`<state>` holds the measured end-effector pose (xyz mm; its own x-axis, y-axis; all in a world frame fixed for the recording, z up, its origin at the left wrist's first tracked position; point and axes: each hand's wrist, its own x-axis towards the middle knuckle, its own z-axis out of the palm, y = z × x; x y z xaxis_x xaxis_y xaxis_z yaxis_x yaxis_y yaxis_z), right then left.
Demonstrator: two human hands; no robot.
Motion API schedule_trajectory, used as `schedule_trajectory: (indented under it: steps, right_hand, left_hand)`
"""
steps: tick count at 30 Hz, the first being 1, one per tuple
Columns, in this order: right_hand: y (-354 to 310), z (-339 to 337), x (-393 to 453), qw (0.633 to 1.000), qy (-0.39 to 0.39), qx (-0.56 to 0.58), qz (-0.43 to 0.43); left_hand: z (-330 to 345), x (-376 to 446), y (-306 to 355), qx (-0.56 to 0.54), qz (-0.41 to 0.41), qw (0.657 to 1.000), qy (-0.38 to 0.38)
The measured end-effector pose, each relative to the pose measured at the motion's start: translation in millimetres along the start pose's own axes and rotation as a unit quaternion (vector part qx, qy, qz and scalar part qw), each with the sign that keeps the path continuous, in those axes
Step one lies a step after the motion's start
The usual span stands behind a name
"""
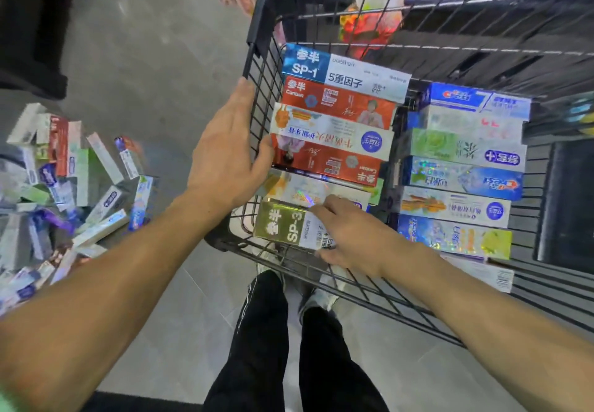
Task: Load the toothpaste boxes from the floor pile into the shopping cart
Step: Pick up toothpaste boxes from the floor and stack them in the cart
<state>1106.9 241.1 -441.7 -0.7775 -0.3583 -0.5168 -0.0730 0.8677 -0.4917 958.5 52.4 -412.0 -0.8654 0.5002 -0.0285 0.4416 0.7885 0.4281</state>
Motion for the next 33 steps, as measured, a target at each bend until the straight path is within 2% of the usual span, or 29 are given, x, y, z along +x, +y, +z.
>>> schedule_trajectory:
  steps: [6,12,16,20,26,29,33]
  right_hand:
    - [-1.2,5.2,17.3,0.996,-0.017,-0.087,-0.019]
    - [4.3,12.9,27.8,0.982,0.072,-0.173,-0.009]
    - [0.6,11.7,34.7,0.98,0.117,-0.163,-0.002]
    - [12.4,5.8,29.3,0.972,0.176,-0.148,0.044]
    - [11.7,-26.0,24.9,0.961,0.258,-0.058,0.081]
    - [-5.6,-55.2,21.6,0.957,0.271,-0.075,0.064]
    - [-41.3,-91.1,22.5,0.95,0.288,-0.115,0.023]
  left_hand:
    - [0.0,-0.5,1.4,-0.003,-0.003,1.0,0.007]
    - [-0.5,-0.6,2.9,-0.003,0.001,1.0,0.005]
    - [-0.5,-0.4,3.1,0.006,-0.001,1.0,-0.001]
    - [-1.4,0.0,2.9,0.013,-0.003,1.0,-0.006]
    - [-3.1,1.0,6.7,0.031,-0.008,0.999,-0.007]
    - [-6.7,1.2,10.4,0.046,-0.06,0.997,0.023]
    - [-19.6,-13.1,-1.3,0.005,-0.162,0.984,0.068]
